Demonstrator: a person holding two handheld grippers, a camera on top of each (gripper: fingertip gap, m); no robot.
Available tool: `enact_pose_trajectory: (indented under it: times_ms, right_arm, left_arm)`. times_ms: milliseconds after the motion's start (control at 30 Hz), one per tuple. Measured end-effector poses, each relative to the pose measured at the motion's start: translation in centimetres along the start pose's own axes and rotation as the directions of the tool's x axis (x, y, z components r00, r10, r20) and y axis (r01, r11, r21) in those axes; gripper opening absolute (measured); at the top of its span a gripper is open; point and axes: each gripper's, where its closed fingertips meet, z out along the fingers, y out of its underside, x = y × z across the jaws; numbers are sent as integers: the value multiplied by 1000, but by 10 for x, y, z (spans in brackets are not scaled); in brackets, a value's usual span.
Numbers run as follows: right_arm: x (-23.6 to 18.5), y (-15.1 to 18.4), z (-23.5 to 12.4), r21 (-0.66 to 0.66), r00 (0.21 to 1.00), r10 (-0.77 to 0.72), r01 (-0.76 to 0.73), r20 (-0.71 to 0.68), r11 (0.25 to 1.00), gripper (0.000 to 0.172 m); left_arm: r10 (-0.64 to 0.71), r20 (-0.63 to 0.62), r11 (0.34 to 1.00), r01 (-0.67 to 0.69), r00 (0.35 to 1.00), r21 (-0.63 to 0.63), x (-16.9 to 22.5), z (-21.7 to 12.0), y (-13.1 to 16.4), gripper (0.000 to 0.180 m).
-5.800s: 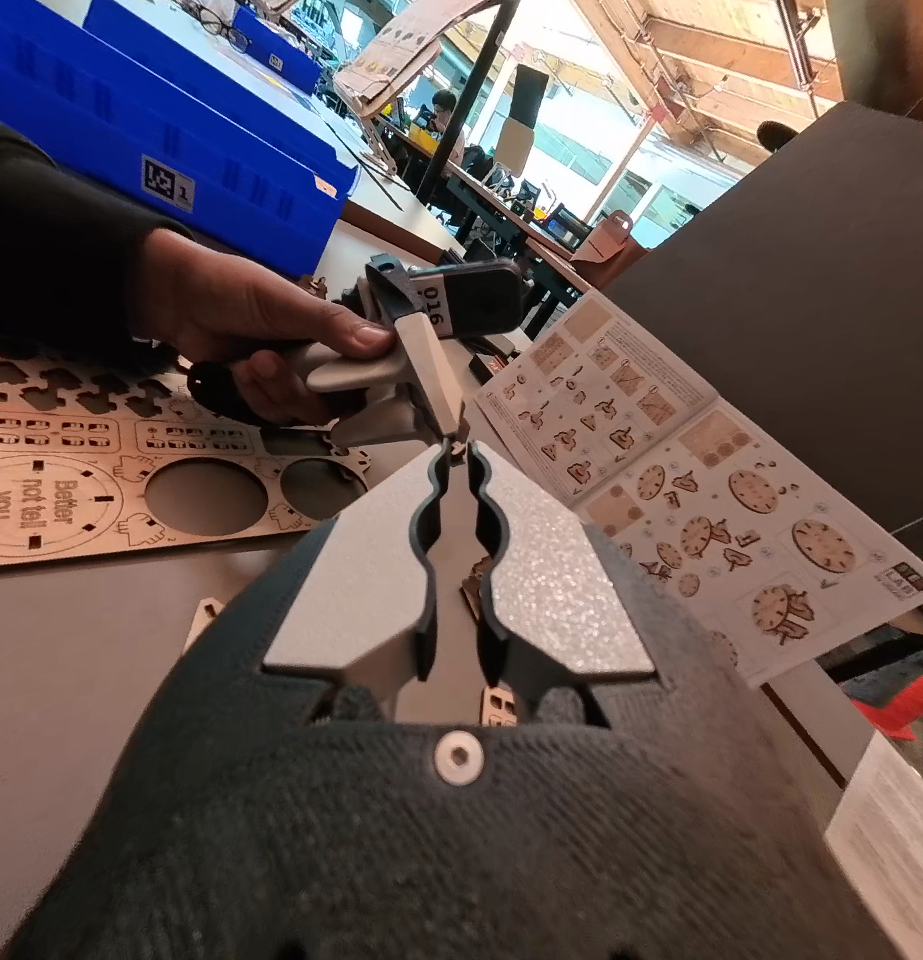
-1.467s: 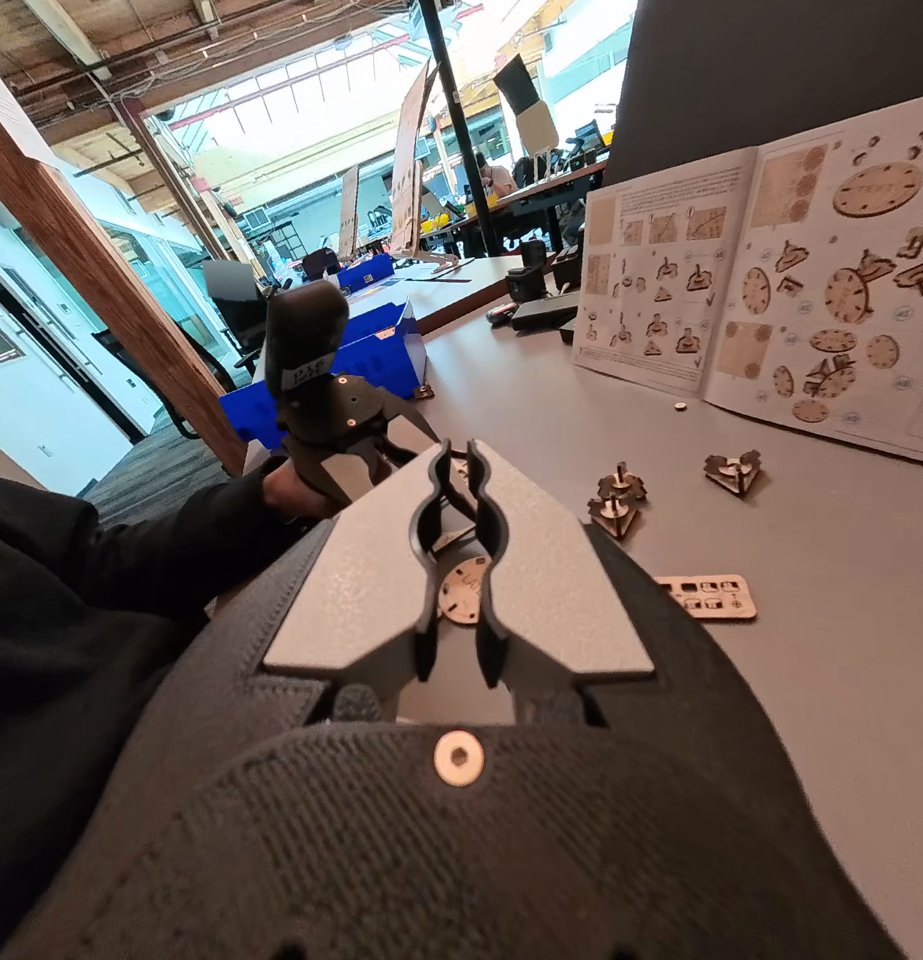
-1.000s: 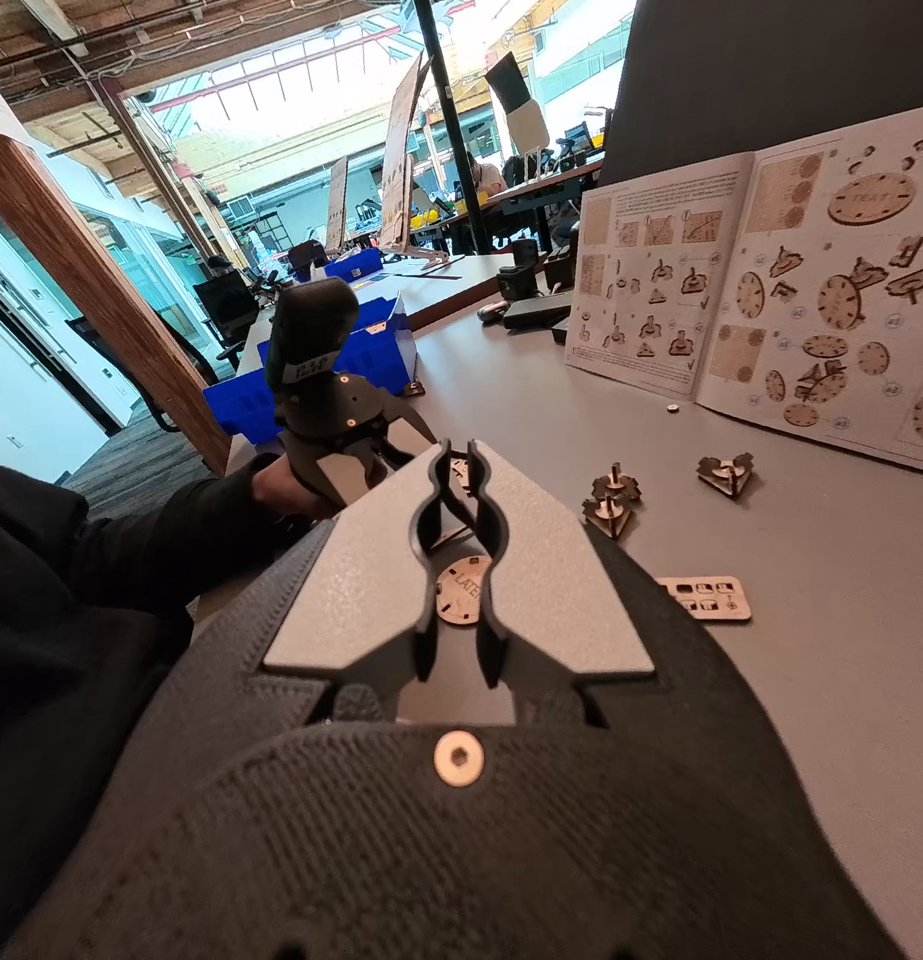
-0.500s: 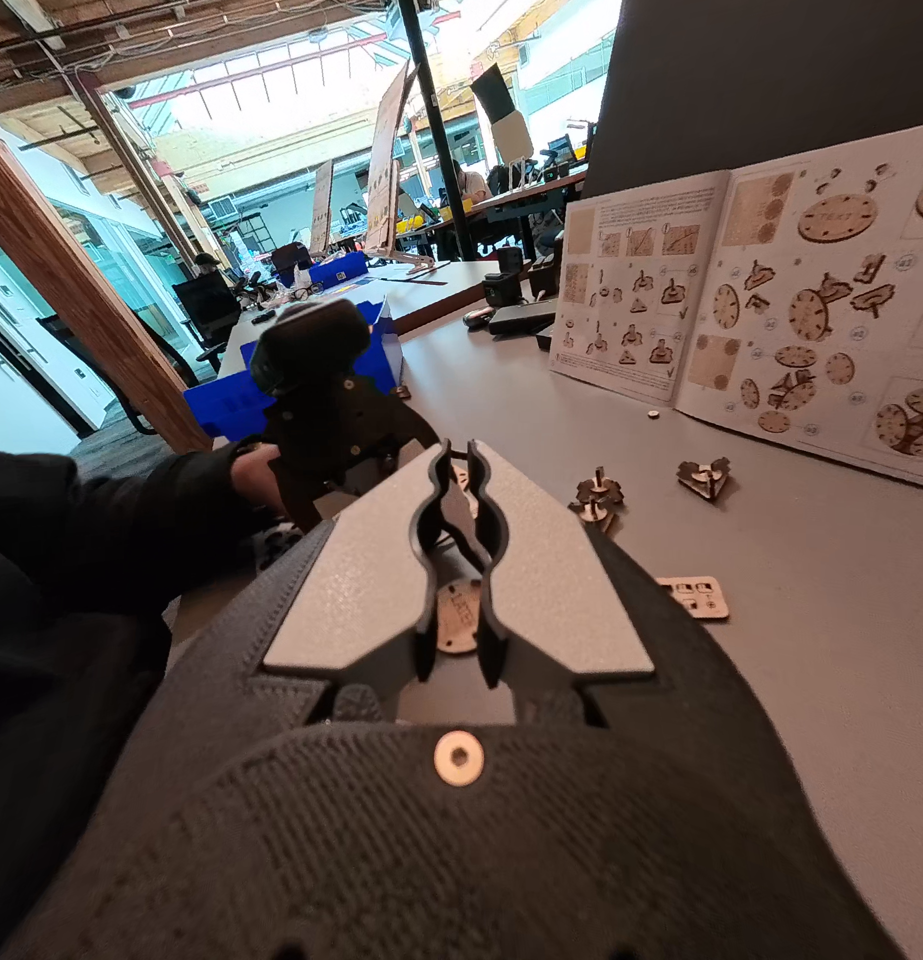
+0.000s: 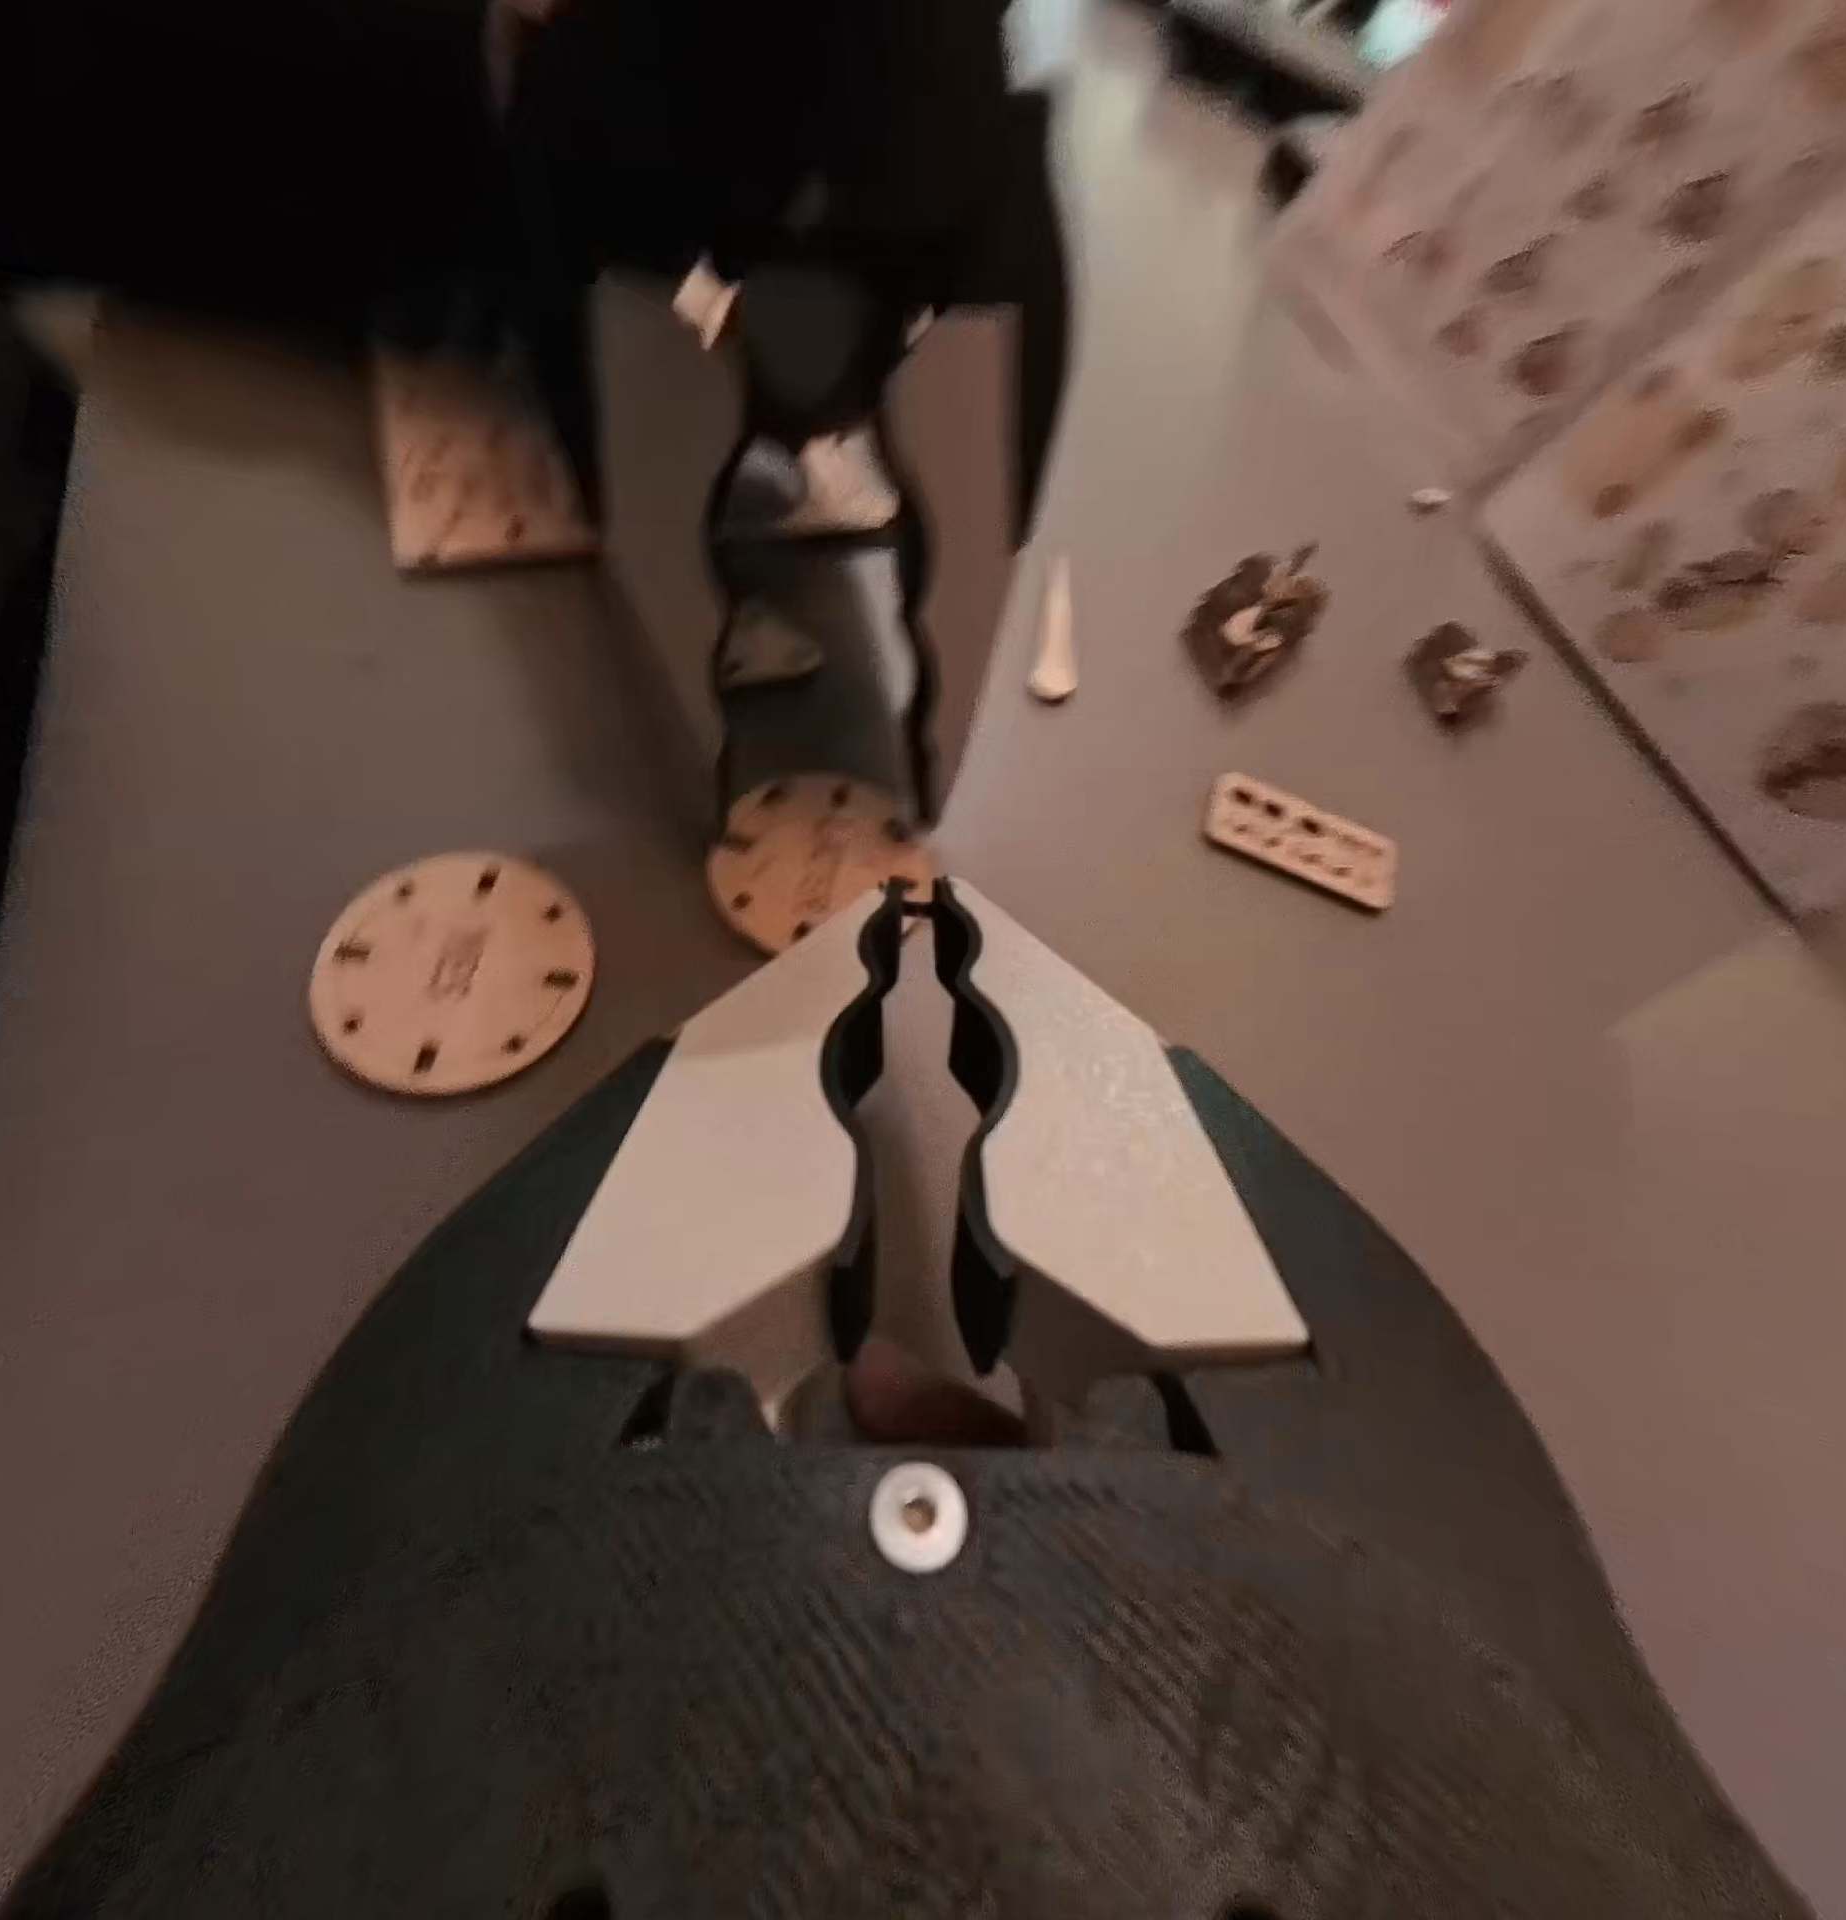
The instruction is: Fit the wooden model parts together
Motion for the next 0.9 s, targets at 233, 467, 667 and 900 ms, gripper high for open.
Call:
enact_pose_trajectory:
  times_ms: [233,467,667,900]
  right_arm:
    - [-16,24,13,-116,965,-172,197,196,973,5]
    - [-12,20,15,-129,943,-93,141,319,982,5]
    - [-11,19,18,-203,907,-141,236,396,950,5]
    - [-15,18,21,-299,823,-162,371,544,879,5]
  left_arm:
    - [-112,0,992,112,994,54,-11,-16,6,47]
    - [-159,-27,985,161,987,61,-10,-5,8,46]
    - [-196,-53,976,200,979,90,-11,-4,6,42]
    - [-213,-41,972,216,976,93,-14,-4,7,36]
